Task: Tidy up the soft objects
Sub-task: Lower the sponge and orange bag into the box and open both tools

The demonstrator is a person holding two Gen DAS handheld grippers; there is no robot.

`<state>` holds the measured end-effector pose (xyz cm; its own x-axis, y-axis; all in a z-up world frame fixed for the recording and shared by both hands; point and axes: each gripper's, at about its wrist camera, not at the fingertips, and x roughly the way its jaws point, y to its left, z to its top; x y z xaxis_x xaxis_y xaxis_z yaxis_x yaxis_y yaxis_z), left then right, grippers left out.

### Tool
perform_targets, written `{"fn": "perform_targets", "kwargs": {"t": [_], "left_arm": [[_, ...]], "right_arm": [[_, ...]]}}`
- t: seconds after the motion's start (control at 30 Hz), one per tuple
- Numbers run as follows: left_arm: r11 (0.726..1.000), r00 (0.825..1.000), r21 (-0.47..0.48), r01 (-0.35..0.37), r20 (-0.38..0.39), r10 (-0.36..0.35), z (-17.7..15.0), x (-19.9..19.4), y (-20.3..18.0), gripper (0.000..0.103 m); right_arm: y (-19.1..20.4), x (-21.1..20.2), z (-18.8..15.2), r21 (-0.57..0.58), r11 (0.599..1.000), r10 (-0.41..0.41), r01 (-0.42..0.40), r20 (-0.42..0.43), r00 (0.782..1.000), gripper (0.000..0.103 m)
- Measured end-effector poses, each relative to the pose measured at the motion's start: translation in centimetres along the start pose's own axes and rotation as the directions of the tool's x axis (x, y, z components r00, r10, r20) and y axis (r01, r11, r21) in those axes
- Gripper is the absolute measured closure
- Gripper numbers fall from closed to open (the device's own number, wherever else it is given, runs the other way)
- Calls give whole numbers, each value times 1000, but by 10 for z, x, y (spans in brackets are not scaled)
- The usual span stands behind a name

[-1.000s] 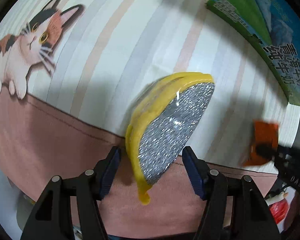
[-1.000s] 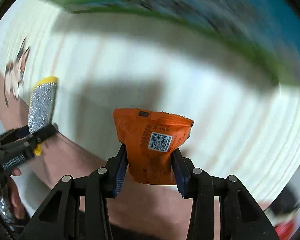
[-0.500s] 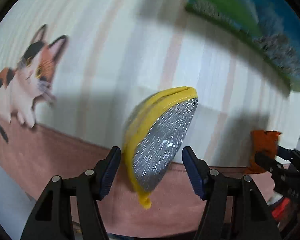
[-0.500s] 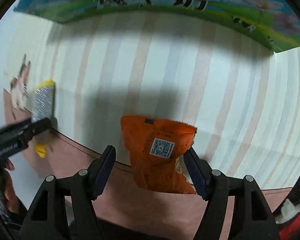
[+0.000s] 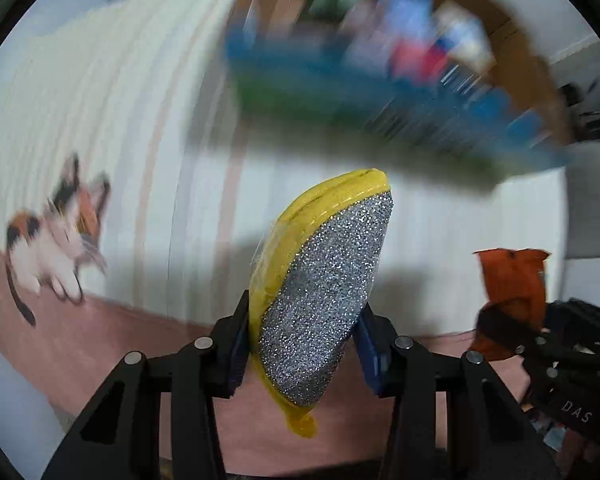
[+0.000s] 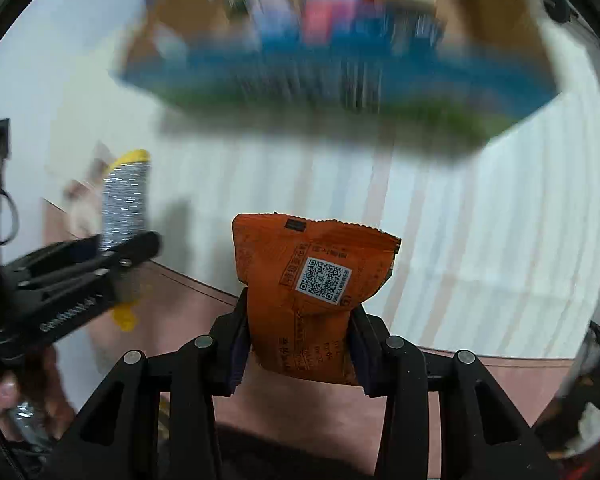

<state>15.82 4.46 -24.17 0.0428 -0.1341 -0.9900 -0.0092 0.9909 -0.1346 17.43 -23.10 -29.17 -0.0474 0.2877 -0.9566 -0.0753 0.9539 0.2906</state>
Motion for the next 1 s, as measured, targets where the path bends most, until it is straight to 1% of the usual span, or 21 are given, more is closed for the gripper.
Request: {"fn": "perform_targets", "kwargs": {"t": [0.03, 0.1, 0.13, 0.17, 0.2, 0.23, 0.27, 0.3, 0.33, 0.43, 0.47, 0.53, 0.6, 0.63, 0.67, 0.7, 0.83, 0.87, 0.93, 0.97, 1.0], "left_arm": [[1000, 999, 16, 13, 31, -14, 8, -23, -6, 60], [999, 997, 38, 17, 73, -20, 31, -55, -21, 60], [999, 995, 44, -3, 99, -1, 47, -71, -24, 60], [998, 993, 50, -31, 116, 25, 59, -81, -38, 60], [997, 991, 62, -55, 124, 47, 77, -89, -44, 60], [995, 991, 67, -68, 121, 59, 95, -86, -54, 60], [994, 991, 74, -82, 111, 74, 113, -81, -58, 60], [992, 992, 82, -93, 97, 85, 130, -69, -61, 60], [991, 991, 83, -108, 82, 102, 139, -59, -58, 60], [987, 992, 96, -129, 25, 127, 168, -21, -65, 60], [986, 991, 98, -133, 1, 133, 174, -11, -64, 60], [985, 989, 99, -144, -32, 148, 196, 28, -67, 60], [985, 986, 96, -146, -62, 153, 215, 47, -64, 60], [985, 985, 94, -147, -77, 154, 219, 58, -63, 60], [984, 984, 96, -148, -90, 157, 221, 67, -62, 60], [985, 983, 97, -146, -97, 155, 224, 74, -62, 60], [986, 978, 94, -134, -149, 147, 228, 95, -61, 54], [988, 977, 77, -131, -161, 142, 228, 97, -59, 54], [993, 980, 50, -108, -164, 115, 228, 97, -55, 51], [993, 980, 47, -107, -162, 114, 228, 97, -55, 47], [993, 981, 47, -110, -158, 116, 228, 96, -54, 32]], "right_arm": [[-1, -32, 6, 1, 1000, 14, -14, 54, 998, 58], [-9, -75, 21, -1, 1000, 10, -9, 118, 993, 58], [-9, -92, 33, 8, 1000, 6, -7, 151, 988, 58], [-14, -105, 44, 14, 1000, -14, 12, 174, 985, 58], [-20, -114, 56, 22, 999, -51, 48, 190, 980, 58], [-27, -119, 69, 40, 996, -80, 74, 202, 976, 58], [-17, -108, 83, 51, 994, -100, 92, 200, 975, 58], [-25, -105, 98, 70, 990, -134, 123, 191, 972, 58], [-32, -100, 113, 92, 985, -162, 148, 182, 970, 58], [-46, -77, 140, 133, 972, -210, 193, 129, 969, 58], [-48, -70, 147, 139, 970, -218, 201, 115, 969, 58], [-55, -59, 154, 144, 962, -244, 230, 86, 966, 58], [-57, -44, 164, 144, 957, -262, 251, 63, 963, 58], [-58, -37, 164, 143, 955, -270, 261, 51, 961, 58], [-56, -21, 176, 143, 954, -271, 263, 41, 962, 58], [-55, -14, 176, 147, 953, -272, 264, 33, 962, 58], [-59, -3, 180, 154, 951, -273, 268, 11, 962, 57], [-60, -2, 180, 158, 950, -274, 271, -2, 962, 54], [-61, 2, 183, 160, 946, -283, 283, -20, 959, 27], [-60, 1, 183, 160, 951, -266, 265, -16, 964, 16], [-59, 0, 183, 162, 956, -246, 245, -14, 969, 12]]}}
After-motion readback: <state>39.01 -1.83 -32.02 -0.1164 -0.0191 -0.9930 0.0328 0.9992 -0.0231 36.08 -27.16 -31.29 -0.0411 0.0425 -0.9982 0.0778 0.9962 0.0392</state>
